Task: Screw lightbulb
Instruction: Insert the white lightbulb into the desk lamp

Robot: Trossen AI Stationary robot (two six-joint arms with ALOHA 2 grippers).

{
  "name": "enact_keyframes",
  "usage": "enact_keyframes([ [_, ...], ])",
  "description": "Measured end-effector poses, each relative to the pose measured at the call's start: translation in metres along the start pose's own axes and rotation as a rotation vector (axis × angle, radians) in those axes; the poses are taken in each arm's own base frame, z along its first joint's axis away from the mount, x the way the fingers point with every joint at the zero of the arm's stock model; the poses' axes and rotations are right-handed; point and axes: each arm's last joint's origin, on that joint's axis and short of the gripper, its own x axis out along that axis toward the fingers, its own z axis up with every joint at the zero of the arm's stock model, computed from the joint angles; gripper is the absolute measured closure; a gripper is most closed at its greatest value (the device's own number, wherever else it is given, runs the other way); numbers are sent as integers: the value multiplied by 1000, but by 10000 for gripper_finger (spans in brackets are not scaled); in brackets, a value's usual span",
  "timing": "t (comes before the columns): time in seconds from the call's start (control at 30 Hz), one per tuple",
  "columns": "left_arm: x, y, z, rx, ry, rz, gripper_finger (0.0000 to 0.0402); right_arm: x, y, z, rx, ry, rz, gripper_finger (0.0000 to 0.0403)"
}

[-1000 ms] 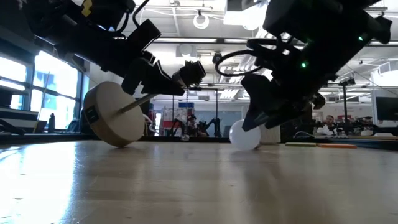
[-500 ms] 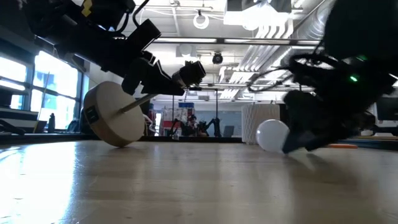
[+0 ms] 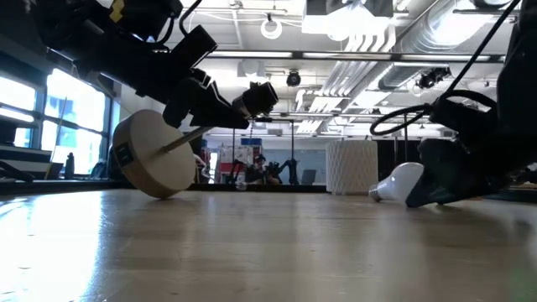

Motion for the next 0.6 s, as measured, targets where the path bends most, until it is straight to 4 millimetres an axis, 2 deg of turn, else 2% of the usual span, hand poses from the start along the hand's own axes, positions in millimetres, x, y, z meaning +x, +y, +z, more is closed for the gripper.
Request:
enact_keyframes([
  [0.27,0,0,0,0,0,0,268,13,-30,17,-37,15,-137,64],
  [0.47,0,0,0,0,0,0,268,17,-38,27,-212,27,-85,65],
  [0.6,0,0,0,1,0,0,268,16,-42,35,-233,67,-48,65],
])
